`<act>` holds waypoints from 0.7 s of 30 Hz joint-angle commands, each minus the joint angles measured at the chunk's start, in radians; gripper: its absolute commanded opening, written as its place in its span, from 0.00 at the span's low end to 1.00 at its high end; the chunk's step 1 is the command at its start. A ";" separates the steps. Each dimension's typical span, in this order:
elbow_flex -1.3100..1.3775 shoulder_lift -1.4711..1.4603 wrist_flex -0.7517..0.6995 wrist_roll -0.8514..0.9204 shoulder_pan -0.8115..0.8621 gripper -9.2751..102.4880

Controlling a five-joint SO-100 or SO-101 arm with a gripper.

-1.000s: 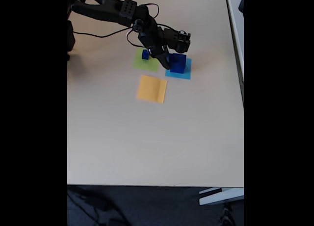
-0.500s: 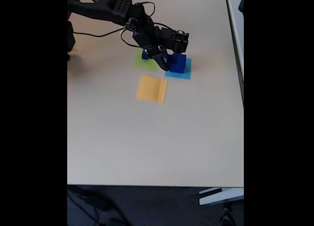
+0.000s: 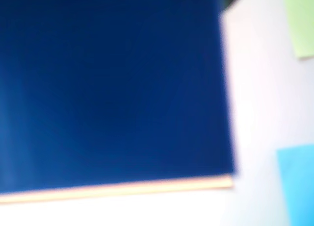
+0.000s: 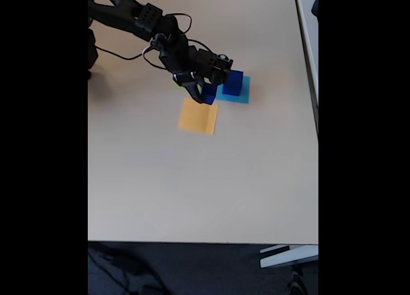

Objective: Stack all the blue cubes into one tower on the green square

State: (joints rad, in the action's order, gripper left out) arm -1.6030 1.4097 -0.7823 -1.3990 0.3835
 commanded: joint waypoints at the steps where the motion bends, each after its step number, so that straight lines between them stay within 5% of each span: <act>1: -0.020 0.084 0.055 0.002 0.008 0.08; 21: -0.273 0.092 0.333 -0.038 0.012 0.08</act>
State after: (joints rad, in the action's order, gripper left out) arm -1.8761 1.4113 -0.4801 -1.4389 0.3881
